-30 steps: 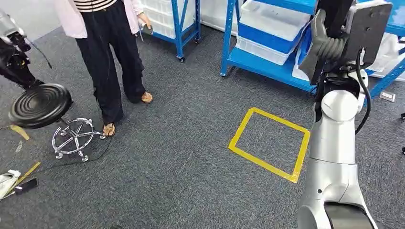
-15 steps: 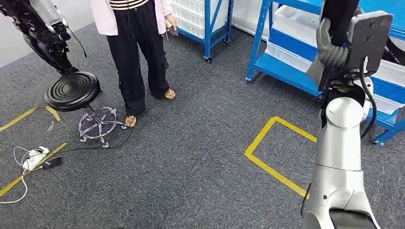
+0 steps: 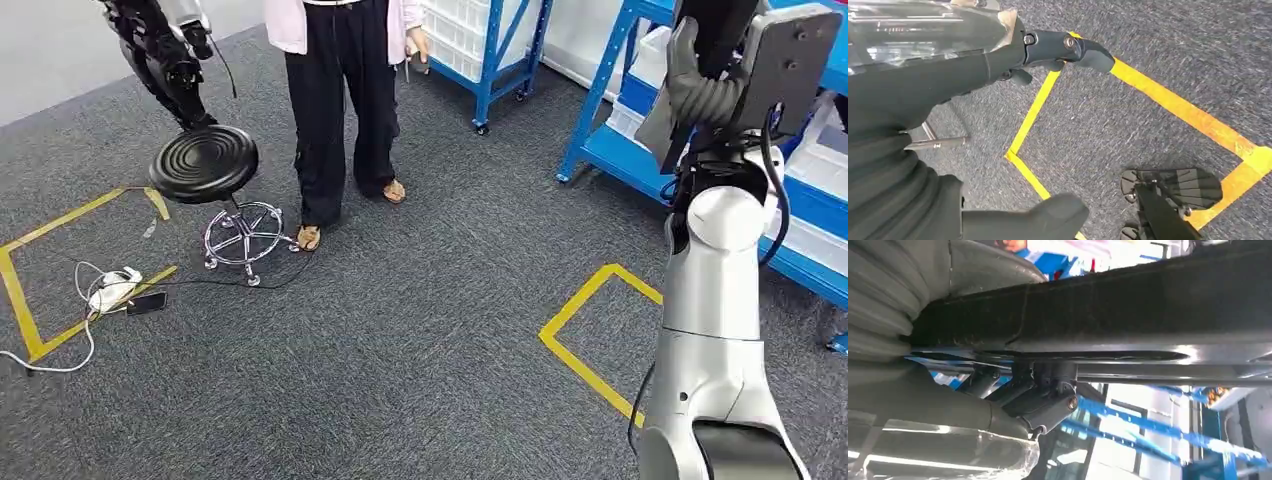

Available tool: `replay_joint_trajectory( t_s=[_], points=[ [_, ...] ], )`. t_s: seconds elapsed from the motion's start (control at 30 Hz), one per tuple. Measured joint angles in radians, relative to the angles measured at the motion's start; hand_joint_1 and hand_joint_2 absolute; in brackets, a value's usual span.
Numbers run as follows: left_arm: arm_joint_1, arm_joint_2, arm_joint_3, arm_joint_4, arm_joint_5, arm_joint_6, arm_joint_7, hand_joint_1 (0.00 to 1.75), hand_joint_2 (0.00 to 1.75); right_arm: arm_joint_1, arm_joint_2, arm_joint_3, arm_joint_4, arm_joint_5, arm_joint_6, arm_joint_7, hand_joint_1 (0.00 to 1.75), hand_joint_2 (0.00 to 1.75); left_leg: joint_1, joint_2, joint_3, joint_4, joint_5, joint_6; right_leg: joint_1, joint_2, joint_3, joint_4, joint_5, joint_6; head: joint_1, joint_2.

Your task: Take the parts from the cabinet and place them on the table.

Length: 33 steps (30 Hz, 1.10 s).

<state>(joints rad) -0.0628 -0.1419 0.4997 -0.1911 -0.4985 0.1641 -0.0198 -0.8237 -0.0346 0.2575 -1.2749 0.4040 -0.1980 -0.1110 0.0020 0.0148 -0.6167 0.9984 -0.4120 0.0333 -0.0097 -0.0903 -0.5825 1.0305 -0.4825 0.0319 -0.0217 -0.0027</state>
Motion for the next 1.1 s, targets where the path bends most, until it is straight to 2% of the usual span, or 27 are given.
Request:
replay_joint_trajectory(
  t_s=[0.03, 0.07, 0.1, 0.13, 0.17, 0.2, 0.27, 0.3, 0.33, 0.37, 0.43, 0.47, 0.5, 0.53, 0.57, 0.6, 0.63, 0.7, 0.73, 0.77, 0.8, 0.83, 0.87, 0.9, 1.0, 1.1],
  points=[
    [-0.001, 0.000, 0.000, 0.000, -0.006, -0.002, -0.005, 0.00, 1.75, 0.000, -0.005, 0.001, 0.000, 0.003, -0.002, 0.005, 1.75, 1.75, -0.001, -0.009, 0.000, -0.004, 0.005, 0.008, -0.001, 0.042, -0.018, 0.043, -0.025, -0.005, -0.002, 0.000],
    [-0.003, 0.004, 0.000, 0.000, -0.013, -0.007, -0.009, 0.00, 1.75, 0.002, -0.013, 0.001, -0.001, 0.005, -0.004, 0.008, 1.75, 1.75, -0.001, -0.018, -0.002, -0.004, 0.007, 0.011, -0.004, 0.068, -0.053, 0.119, -0.061, -0.012, 0.001, 0.000],
    [-0.004, 0.004, 0.000, 0.000, -0.015, -0.011, -0.011, 0.00, 1.75, 0.008, -0.023, 0.000, -0.001, 0.010, -0.006, 0.014, 1.75, 1.75, -0.001, -0.031, -0.003, -0.004, 0.007, 0.011, -0.004, 0.078, -0.094, 0.204, -0.094, -0.016, 0.003, 0.000],
    [-0.004, 0.004, 0.000, 0.000, -0.018, -0.013, -0.012, 0.00, 1.75, 0.018, -0.034, -0.001, -0.001, 0.013, -0.007, 0.018, 1.75, 1.75, -0.001, -0.045, -0.003, -0.004, 0.007, 0.012, -0.003, 0.083, -0.129, 0.274, -0.115, -0.015, 0.004, 0.000],
    [-0.002, 0.004, -0.001, 0.000, -0.023, -0.014, -0.012, 0.00, 1.75, 0.028, -0.040, -0.002, -0.002, 0.018, -0.008, 0.023, 1.75, 1.75, -0.001, -0.059, -0.003, -0.004, 0.008, 0.012, -0.003, 0.086, -0.143, 0.301, -0.116, -0.010, 0.006, 0.000],
    [0.001, 0.004, -0.001, 0.000, -0.023, -0.013, -0.012, 0.00, 1.75, 0.036, -0.043, -0.003, -0.004, 0.022, -0.008, 0.029, 1.75, 1.75, -0.001, -0.070, -0.003, -0.003, 0.008, 0.011, -0.003, 0.087, -0.134, 0.278, -0.101, -0.004, 0.005, 0.000],
    [0.003, 0.004, -0.001, 0.000, -0.024, -0.011, -0.011, 0.00, 1.75, 0.043, -0.048, -0.007, -0.013, 0.026, -0.008, 0.032, 1.75, 1.75, -0.001, -0.093, -0.003, 0.000, 0.009, 0.008, -0.005, 0.097, -0.061, 0.125, -0.035, 0.014, 0.006, 0.000],
    [0.002, 0.004, -0.001, 0.000, -0.024, -0.008, -0.010, 0.00, 1.75, 0.043, -0.052, -0.009, -0.018, 0.027, -0.008, 0.032, 1.75, 1.75, -0.001, -0.104, -0.005, 0.003, 0.009, 0.006, -0.012, 0.124, -0.014, 0.031, -0.002, 0.019, 0.006, 0.000],
    [0.001, 0.005, -0.001, 0.000, -0.024, -0.005, -0.008, 0.00, 1.75, 0.043, -0.057, -0.009, -0.018, 0.026, -0.008, 0.030, 1.75, 1.75, -0.008, -0.114, -0.011, 0.013, 0.006, -0.001, -0.012, 0.151, 0.002, -0.012, 0.007, 0.015, 0.007, 0.000],
    [0.001, 0.005, -0.001, 0.000, -0.023, -0.003, -0.006, 0.00, 1.75, 0.044, -0.059, -0.010, -0.019, 0.023, -0.008, 0.027, 1.75, 1.75, -0.006, -0.124, -0.014, 0.012, 0.006, -0.006, -0.010, 0.138, 0.007, -0.010, 0.012, 0.005, 0.006, 0.000],
    [0.006, 0.005, -0.001, 0.000, -0.022, 0.006, -0.002, 0.00, 1.75, 0.053, -0.059, -0.011, -0.018, 0.019, -0.012, 0.023, 1.75, 1.75, -0.002, -0.135, -0.018, 0.007, 0.011, -0.016, -0.005, 0.126, 0.005, -0.008, 0.014, -0.004, 0.007, 0.000],
    [0.009, 0.007, 0.000, 0.000, -0.021, 0.008, -0.001, 0.00, 1.75, 0.053, -0.057, -0.011, -0.017, 0.018, -0.012, 0.022, 1.75, 1.75, -0.002, -0.144, -0.024, 0.009, 0.013, -0.021, -0.016, 0.115, 0.007, -0.012, 0.019, -0.012, 0.005, 0.000],
    [0.011, 0.009, -0.001, 0.000, -0.021, 0.009, 0.000, 0.00, 1.75, 0.051, -0.054, -0.011, -0.017, 0.018, -0.012, 0.019, 1.75, 1.75, -0.002, -0.113, -0.029, 0.023, 0.002, -0.024, -0.019, 0.106, 0.008, -0.013, 0.022, -0.016, 0.006, 0.000],
    [0.010, 0.008, -0.001, 0.000, -0.021, 0.009, 0.000, 0.00, 1.75, 0.052, -0.054, -0.011, -0.017, 0.018, -0.012, 0.016, 1.75, 1.75, -0.005, -0.069, -0.045, 0.057, -0.024, -0.030, -0.019, 0.099, 0.009, -0.013, 0.021, -0.024, -0.002, 0.000],
    [0.008, 0.008, -0.001, 0.000, -0.021, 0.009, 0.000, 0.00, 1.75, 0.052, -0.055, -0.013, -0.017, 0.018, -0.013, 0.016, 1.75, 1.75, -0.001, -0.041, -0.079, 0.127, -0.064, -0.036, -0.015, 0.089, 0.009, -0.013, 0.020, -0.031, -0.004, 0.000],
    [0.008, 0.008, -0.001, 0.000, -0.021, 0.009, 0.000, 0.00, 1.75, 0.052, -0.055, -0.013, -0.017, 0.018, -0.013, 0.014, 1.75, 1.75, 0.001, -0.033, -0.099, 0.168, -0.083, -0.038, -0.013, 0.085, 0.009, -0.013, 0.019, -0.032, -0.004, 0.000],
    [0.008, 0.008, -0.001, 0.000, -0.021, 0.009, 0.000, 0.00, 1.75, 0.053, -0.055, -0.013, -0.017, 0.018, -0.014, 0.013, 1.75, 1.75, 0.003, -0.024, -0.134, 0.239, -0.113, -0.041, -0.011, 0.076, 0.009, -0.013, 0.019, -0.033, -0.004, 0.000],
    [0.009, 0.007, -0.001, 0.000, -0.020, 0.009, 0.000, 0.00, 1.75, 0.055, -0.055, -0.013, -0.016, 0.018, -0.014, 0.013, 1.75, 1.75, 0.007, -0.019, -0.181, 0.333, -0.137, -0.045, -0.008, 0.060, 0.009, -0.013, 0.017, -0.035, -0.004, 0.000],
    [0.009, 0.007, -0.001, 0.000, -0.020, 0.009, 0.000, 0.00, 1.75, 0.058, -0.055, -0.013, -0.016, 0.018, -0.014, 0.013, 1.75, 1.75, 0.008, -0.018, -0.179, 0.325, -0.123, -0.045, -0.007, 0.051, 0.010, -0.013, 0.016, -0.036, -0.004, 0.000],
    [0.009, 0.008, -0.001, 0.000, -0.019, 0.009, 0.000, 0.00, 1.75, 0.059, -0.055, -0.013, -0.016, 0.018, -0.014, 0.013, 1.75, 1.75, 0.008, -0.016, -0.153, 0.270, -0.089, -0.042, -0.006, 0.042, 0.010, -0.013, 0.015, -0.037, -0.005, 0.000],
    [0.009, 0.009, -0.001, 0.000, -0.019, 0.009, 0.000, 0.00, 1.75, 0.058, -0.055, -0.013, -0.016, 0.018, -0.014, 0.013, 1.75, 1.75, 0.008, -0.010, -0.105, 0.179, -0.046, -0.037, -0.005, 0.033, 0.012, -0.013, 0.013, -0.036, -0.004, 0.000],
    [0.008, 0.010, -0.001, 0.000, -0.019, 0.010, 0.000, 0.00, 1.75, 0.058, -0.054, -0.013, -0.016, 0.018, -0.015, 0.012, 1.75, 1.75, 0.005, 0.011, -0.050, 0.080, -0.009, -0.029, -0.004, 0.025, 0.014, -0.013, 0.011, -0.034, -0.005, 0.000],
    [0.006, 0.011, -0.001, 0.000, -0.019, 0.011, 0.000, 0.00, 1.75, 0.057, -0.054, -0.013, -0.016, 0.018, -0.017, 0.010, 1.75, 1.75, -0.002, 0.051, -0.021, 0.022, -0.010, -0.024, -0.001, 0.018, 0.015, -0.013, 0.008, -0.031, -0.004, 0.000],
    [0.004, 0.011, -0.001, 0.000, -0.019, 0.011, 0.000, 0.00, 1.75, 0.055, -0.055, -0.013, -0.016, 0.018, -0.020, 0.010, 1.75, 1.75, -0.008, 0.036, -0.021, 0.020, -0.004, -0.020, 0.010, 0.011, 0.013, -0.012, 0.004, -0.025, -0.001, 0.000],
    [0.004, 0.014, -0.001, 0.000, -0.023, 0.006, -0.001, 0.00, 1.75, 0.055, -0.050, -0.011, -0.013, 0.035, -0.025, 0.011, 1.75, 1.75, -0.014, 0.012, -0.026, 0.021, -0.004, -0.013, 0.004, -0.008, 0.016, -0.016, 0.003, -0.017, -0.001, 0.000],
    [0.004, 0.014, -0.001, 0.000, -0.024, 0.006, -0.001, 0.00, 1.75, 0.055, -0.050, -0.010, -0.012, 0.037, -0.026, 0.011, 1.75, 1.75, -0.015, 0.011, -0.026, 0.021, -0.004, -0.012, 0.004, -0.008, 0.016, -0.016, 0.003, -0.017, -0.001, 0.000]
  ],
)
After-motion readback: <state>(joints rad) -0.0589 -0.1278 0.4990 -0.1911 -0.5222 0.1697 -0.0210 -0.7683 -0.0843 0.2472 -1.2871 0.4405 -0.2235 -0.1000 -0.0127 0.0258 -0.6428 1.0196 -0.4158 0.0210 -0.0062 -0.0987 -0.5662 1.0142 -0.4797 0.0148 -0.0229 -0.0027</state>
